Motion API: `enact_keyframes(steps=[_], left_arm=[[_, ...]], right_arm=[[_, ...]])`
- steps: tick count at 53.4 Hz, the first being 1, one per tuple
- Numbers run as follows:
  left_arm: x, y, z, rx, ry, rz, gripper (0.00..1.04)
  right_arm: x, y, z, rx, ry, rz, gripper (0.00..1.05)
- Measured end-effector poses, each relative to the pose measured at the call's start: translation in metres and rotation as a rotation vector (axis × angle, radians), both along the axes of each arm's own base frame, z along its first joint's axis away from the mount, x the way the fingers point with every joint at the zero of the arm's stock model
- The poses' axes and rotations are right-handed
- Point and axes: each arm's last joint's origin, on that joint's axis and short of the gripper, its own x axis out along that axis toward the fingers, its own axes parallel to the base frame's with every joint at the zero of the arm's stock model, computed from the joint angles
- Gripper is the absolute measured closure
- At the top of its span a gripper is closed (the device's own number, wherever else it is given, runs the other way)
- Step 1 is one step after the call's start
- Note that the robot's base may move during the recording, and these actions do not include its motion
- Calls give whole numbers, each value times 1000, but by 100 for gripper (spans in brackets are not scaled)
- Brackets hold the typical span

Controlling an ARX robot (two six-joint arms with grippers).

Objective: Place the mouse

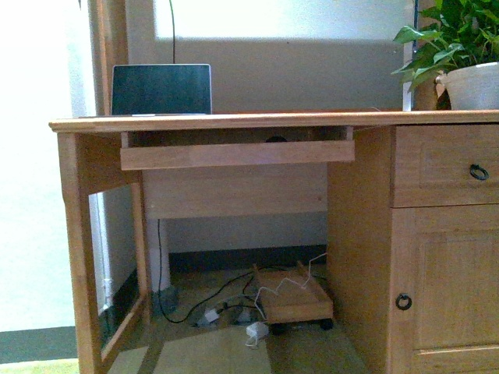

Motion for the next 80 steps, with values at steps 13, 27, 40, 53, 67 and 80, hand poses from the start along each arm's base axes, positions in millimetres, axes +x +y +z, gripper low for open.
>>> enact_keyframes(steps=[13,27,40,53,67,80], left_arm=[[0,0,0,0,0,0,8],[0,0,0,0,0,0,8],[0,0,0,0,0,0,8],[0,0,0,0,0,0,8],[0,0,0,0,0,0,8],[0,0,0,0,0,0,8]], right_arm=[[0,0,0,0,0,0,7],[0,0,0,0,0,0,7],[0,0,0,0,0,0,7],[0,0,0,0,0,0,7],[0,0,0,0,0,0,7],[0,0,0,0,0,0,7]])
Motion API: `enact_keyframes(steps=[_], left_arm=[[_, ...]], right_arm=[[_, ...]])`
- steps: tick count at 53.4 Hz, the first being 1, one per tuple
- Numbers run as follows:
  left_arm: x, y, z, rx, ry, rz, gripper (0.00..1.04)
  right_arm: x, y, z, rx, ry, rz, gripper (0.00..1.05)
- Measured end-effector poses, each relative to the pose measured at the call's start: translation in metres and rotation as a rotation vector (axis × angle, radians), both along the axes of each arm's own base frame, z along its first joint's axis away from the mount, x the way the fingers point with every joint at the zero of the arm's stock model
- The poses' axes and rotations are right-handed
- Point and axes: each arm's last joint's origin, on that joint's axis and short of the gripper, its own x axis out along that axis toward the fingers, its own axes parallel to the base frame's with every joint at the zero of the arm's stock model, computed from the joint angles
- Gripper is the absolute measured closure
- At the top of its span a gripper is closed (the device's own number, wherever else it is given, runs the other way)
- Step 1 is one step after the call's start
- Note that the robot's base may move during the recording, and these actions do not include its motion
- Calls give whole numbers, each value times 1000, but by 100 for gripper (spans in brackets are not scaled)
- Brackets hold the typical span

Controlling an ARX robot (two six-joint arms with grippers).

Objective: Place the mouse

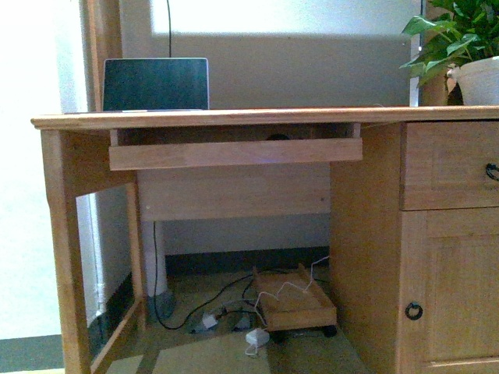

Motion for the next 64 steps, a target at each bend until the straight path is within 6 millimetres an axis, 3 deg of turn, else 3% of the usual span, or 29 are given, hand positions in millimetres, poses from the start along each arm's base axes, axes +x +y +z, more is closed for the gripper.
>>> enact_keyframes(steps=[64], left_arm=[[0,0,0,0,-1,0,8]], right_arm=[[0,0,0,0,1,0,7]])
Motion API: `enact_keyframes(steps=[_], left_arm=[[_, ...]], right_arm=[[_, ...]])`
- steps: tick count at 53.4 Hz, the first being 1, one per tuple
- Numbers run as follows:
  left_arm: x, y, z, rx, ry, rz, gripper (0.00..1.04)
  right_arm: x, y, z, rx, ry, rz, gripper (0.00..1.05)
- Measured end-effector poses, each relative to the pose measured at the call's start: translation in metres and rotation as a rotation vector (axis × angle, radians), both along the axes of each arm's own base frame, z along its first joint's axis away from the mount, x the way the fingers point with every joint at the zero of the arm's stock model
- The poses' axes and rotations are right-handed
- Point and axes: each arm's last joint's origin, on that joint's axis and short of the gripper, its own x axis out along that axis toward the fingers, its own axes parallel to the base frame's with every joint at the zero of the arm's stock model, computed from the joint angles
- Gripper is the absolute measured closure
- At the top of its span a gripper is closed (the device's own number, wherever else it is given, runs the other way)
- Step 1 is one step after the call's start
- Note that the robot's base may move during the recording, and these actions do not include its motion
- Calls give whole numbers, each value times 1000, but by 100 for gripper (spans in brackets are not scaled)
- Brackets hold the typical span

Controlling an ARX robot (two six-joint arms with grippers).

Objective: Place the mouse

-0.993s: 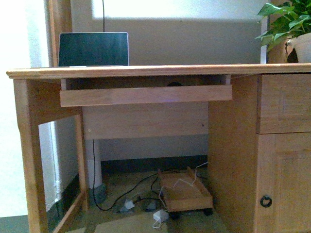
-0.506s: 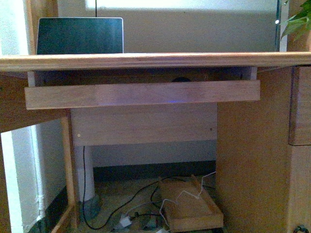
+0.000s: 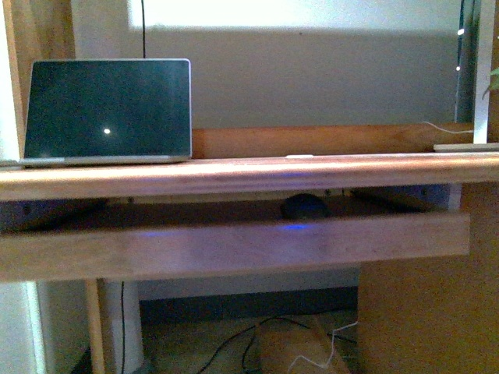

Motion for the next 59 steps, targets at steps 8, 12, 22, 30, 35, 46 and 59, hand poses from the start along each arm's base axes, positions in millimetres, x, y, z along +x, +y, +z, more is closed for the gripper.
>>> enact_keyframes(steps=[8,12,22,30,35,46,59], left_arm=[[0,0,0,0,0,0,8],[0,0,0,0,0,0,8],[0,0,0,-9,2,-2,8],[5,-3,-3,-173,74,-36,8],[13,-1,-5,-175,110,-73,8],[56,29,0,65,136,-79,8],[131,51,-5,463,117,-111,8]], right_arm=[[0,0,0,0,0,0,7],[0,0,0,0,0,0,7],[0,0,0,0,0,0,7],[0,0,0,0,0,0,7],[0,0,0,0,0,0,7],[0,0,0,0,0,0,7],[0,0,0,0,0,0,7]])
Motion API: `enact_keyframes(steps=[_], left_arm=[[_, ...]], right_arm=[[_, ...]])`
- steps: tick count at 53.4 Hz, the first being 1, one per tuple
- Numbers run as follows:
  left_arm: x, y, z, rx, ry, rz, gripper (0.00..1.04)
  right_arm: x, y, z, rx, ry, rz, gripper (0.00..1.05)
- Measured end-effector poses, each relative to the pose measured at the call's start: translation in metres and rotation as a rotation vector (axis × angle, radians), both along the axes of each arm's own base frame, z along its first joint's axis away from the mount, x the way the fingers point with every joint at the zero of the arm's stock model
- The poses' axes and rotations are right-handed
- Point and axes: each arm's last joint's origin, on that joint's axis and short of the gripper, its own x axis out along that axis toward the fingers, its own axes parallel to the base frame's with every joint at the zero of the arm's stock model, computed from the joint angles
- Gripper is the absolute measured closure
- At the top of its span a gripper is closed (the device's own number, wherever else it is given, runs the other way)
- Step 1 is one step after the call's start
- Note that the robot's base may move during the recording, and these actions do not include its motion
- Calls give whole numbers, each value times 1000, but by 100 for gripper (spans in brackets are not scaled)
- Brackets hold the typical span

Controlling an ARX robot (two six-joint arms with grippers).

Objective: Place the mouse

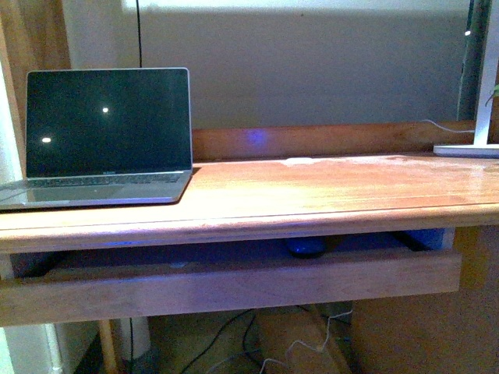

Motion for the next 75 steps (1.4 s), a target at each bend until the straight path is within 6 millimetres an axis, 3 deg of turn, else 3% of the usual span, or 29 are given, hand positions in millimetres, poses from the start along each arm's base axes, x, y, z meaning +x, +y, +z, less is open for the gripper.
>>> enact_keyframes(steps=[6,16,24,37,53,63,75], left_arm=[[40,-9,-15,256,3,-145,8],[72,-32,-24,456,-61,-282,8],[98,-41,-28,551,-119,-325,8],[124,-39,-37,592,4,-359,8],[105,-45,-21,448,268,-470,8],[45,-66,-8,156,361,-648,8],[-10,-83,10,-195,482,-714,8]], right_arm=[[0,0,0,0,0,0,7],[0,0,0,0,0,0,7],[0,0,0,0,0,0,7],[0,0,0,0,0,0,7],[0,0,0,0,0,0,7],[0,0,0,0,0,0,7],[0,0,0,0,0,0,7]])
